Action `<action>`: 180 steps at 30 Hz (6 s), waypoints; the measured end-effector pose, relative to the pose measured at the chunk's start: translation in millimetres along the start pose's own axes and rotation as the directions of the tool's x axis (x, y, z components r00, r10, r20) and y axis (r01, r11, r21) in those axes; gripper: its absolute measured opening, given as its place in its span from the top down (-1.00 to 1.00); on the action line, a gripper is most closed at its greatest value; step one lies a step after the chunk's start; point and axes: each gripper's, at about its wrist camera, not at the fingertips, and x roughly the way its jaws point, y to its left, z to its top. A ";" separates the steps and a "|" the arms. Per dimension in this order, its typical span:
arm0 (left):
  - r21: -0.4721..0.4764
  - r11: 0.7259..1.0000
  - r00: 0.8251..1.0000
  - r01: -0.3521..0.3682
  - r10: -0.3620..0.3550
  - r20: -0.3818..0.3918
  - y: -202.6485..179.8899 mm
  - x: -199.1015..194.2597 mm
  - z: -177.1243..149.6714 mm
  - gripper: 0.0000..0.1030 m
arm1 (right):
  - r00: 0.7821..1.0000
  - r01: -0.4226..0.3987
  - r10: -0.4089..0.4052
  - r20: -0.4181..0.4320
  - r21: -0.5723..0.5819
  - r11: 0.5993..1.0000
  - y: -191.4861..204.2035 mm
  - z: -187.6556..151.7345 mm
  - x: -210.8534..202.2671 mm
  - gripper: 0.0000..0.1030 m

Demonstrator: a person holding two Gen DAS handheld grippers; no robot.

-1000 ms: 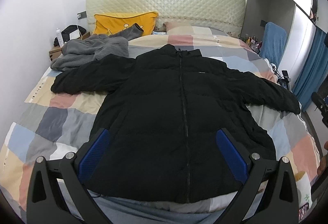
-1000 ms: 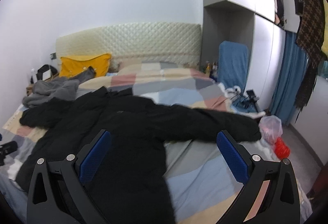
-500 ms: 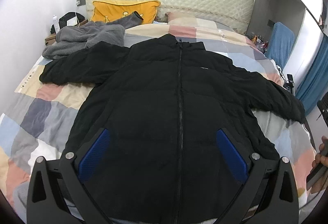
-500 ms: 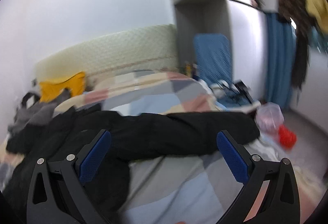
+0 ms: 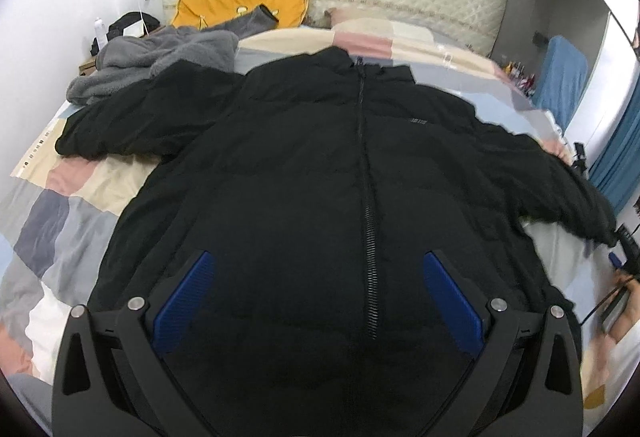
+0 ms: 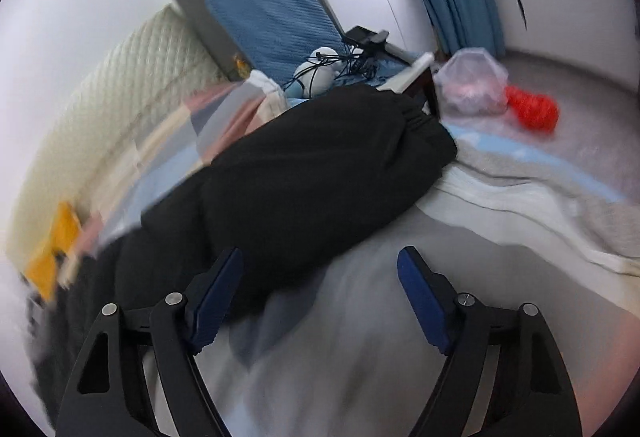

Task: Fold large clothes
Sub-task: 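Reach the right tool to the jacket sleeve cuff and grasp it, then lift the sleeve with the right tool and fold it across the jacket body, then open the right tool to release the sleeve and press the fold flat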

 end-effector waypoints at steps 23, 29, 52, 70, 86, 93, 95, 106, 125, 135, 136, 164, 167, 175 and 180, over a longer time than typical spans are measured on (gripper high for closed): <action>0.113 0.993 0.993 0.028 -0.041 0.115 20.9 8.5 56.4 -1.00 | 0.992 0.005 -0.018 0.122 0.102 0.995 4.8 81.1 38.0 0.80; 0.107 0.994 0.993 -0.002 -0.011 0.121 44.8 11.9 52.0 -1.00 | 0.982 -0.005 -0.013 0.187 0.095 0.995 28.2 112.3 6.3 0.84; 0.103 0.986 0.985 0.131 -0.142 0.102 80.1 2.3 28.9 -1.00 | 0.933 -0.140 0.231 0.276 -0.312 0.940 320.2 113.2 -179.0 0.81; 0.049 0.987 0.972 0.152 -0.158 0.173 121.1 -26.3 19.3 -1.00 | 0.907 -0.281 0.419 0.044 -0.678 0.679 545.2 -52.5 -184.6 0.78; -0.055 0.987 0.985 0.150 -0.145 0.099 151.5 5.3 16.8 -1.00 | 0.885 -0.458 0.268 -0.380 -0.810 0.366 652.9 -283.8 -102.3 0.73; -0.111 0.979 0.983 0.171 -0.162 0.093 166.4 8.0 15.5 -1.00 | 0.855 -0.519 0.212 -0.474 -0.786 0.336 652.1 -340.8 -59.4 0.72; -0.121 0.978 0.984 0.169 -0.159 0.085 169.3 12.6 16.1 -1.00 | 0.841 -0.540 0.190 -0.506 -0.771 0.338 649.0 -347.9 -50.7 0.72; -0.123 0.974 0.982 0.189 -0.185 0.048 169.7 28.3 14.2 -1.00 | 0.764 -0.645 0.208 -0.611 -0.704 0.298 644.2 -354.5 -64.5 0.28; -0.018 0.993 0.989 0.118 -0.116 0.090 143.1 12.1 10.0 -1.00 | 0.911 -0.412 0.246 -0.331 -0.733 0.541 446.5 -226.8 -78.9 0.19; 0.025 0.996 0.993 0.080 -0.082 0.089 128.9 16.7 5.5 -1.00 | 0.944 -0.262 0.017 -0.330 -0.717 0.646 353.1 -210.6 3.7 0.19; 0.025 0.997 0.993 0.078 -0.080 0.086 127.6 18.4 5.2 -1.00 | 0.938 -0.266 0.007 -0.346 -0.708 0.654 343.6 -210.8 8.9 0.19; 0.021 0.996 0.994 0.082 -0.084 0.069 128.3 29.2 -0.1 -1.00 | 0.946 -0.250 0.033 -0.323 -0.660 0.708 306.5 -203.4 24.4 -0.16; 0.025 0.996 0.994 0.084 -0.086 0.065 127.9 30.5 -0.4 -1.00 | 0.951 -0.234 0.045 -0.307 -0.615 0.753 299.0 -194.5 22.7 -0.16; 0.048 0.996 0.995 0.073 -0.076 0.059 122.3 31.8 -1.5 -1.00 | 0.944 -0.200 -0.005 -0.330 -0.585 0.786 298.3 -189.1 32.8 -0.16; 0.068 0.995 0.995 0.071 -0.076 0.067 111.8 21.5 10.3 -1.00 | 0.957 -0.215 0.044 -0.287 -0.598 0.772 305.9 -182.8 -18.0 -0.23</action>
